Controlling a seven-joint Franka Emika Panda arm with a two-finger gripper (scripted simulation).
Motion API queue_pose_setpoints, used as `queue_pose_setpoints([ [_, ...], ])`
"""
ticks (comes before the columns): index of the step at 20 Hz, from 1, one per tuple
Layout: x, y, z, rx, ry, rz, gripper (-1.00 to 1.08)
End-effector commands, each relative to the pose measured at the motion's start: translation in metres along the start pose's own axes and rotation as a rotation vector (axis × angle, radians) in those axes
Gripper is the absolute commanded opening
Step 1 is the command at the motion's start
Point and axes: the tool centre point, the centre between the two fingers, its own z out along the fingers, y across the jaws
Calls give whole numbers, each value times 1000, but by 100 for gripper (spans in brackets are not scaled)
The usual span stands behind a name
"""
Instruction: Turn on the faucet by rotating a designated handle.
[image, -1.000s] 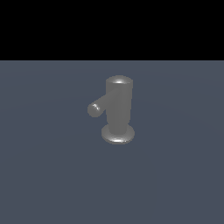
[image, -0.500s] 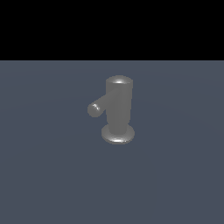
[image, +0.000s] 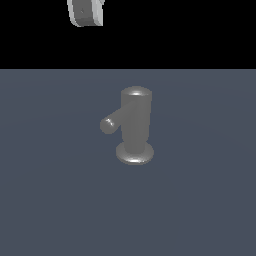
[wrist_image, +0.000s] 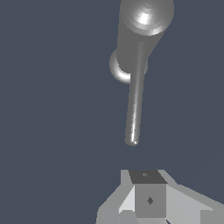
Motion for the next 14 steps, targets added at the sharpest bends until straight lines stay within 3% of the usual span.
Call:
queue_pose_setpoints([
  [1,1,-6,22,0,-2,21,-100],
  [14,11,-29,105,0,-10,97,-100],
])
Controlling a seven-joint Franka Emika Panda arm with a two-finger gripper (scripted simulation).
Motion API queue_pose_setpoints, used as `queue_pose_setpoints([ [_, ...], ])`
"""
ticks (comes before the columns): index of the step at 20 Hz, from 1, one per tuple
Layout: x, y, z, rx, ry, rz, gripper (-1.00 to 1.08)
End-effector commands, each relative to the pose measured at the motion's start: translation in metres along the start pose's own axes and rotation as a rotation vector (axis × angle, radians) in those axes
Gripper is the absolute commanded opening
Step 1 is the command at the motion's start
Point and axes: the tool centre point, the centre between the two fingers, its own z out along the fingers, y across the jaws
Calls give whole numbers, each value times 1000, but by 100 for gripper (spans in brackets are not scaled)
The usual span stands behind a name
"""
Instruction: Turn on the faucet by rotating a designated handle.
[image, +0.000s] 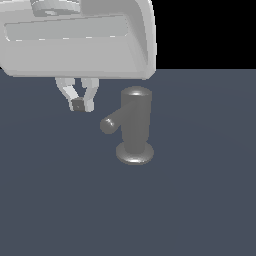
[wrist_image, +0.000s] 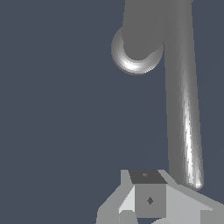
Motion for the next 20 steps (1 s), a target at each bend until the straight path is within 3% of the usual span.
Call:
queue_pose_setpoints([
  [1,2,-3,11,0,0,10,-100],
  [18,5,-8,26,0,-2,24,-100],
  [20,6,1,26,0,-2,24,-100],
])
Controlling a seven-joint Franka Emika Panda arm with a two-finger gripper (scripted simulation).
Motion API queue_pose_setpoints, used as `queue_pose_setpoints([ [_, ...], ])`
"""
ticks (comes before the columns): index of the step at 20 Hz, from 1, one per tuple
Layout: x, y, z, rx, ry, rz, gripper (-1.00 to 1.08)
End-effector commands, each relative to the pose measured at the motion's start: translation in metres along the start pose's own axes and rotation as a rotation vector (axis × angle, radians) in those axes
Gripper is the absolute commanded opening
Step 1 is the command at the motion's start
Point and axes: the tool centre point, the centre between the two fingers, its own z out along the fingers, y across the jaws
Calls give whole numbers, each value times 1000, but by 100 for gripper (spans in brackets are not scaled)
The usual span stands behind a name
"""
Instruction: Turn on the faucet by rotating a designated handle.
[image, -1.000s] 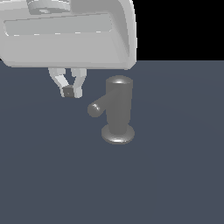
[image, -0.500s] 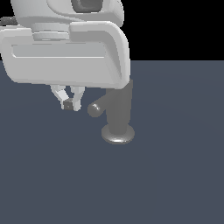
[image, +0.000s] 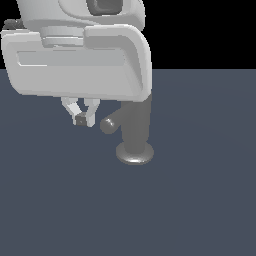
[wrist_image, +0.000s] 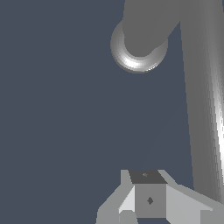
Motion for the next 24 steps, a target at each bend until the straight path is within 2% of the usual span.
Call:
queue_pose_setpoints([
  [1,2,9,0,0,0,1,-100],
  [24,19,114,0,0,0,1,-100],
])
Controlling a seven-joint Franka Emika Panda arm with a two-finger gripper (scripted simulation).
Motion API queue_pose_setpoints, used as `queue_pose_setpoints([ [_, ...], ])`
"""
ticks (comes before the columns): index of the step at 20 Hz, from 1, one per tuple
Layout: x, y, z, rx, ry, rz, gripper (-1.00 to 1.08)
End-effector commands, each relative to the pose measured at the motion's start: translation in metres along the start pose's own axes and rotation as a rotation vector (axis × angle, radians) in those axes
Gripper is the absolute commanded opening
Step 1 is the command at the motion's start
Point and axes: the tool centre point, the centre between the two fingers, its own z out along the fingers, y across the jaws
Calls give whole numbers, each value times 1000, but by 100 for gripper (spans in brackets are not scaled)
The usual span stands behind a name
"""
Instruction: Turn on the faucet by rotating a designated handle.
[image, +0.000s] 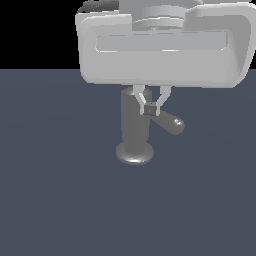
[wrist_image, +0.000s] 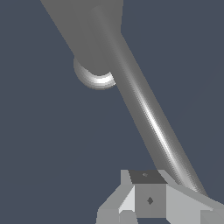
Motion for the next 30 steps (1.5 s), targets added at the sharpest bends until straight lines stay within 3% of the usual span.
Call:
queue_pose_setpoints([
  [1,-9,19,16,-4,-43,15,-100],
  [11,-2,60,16,-4,-43,15,-100],
  [12,15,47,-4,-6,17,-9,-100],
  [30,61,89,5,-5,-6,0,-100],
])
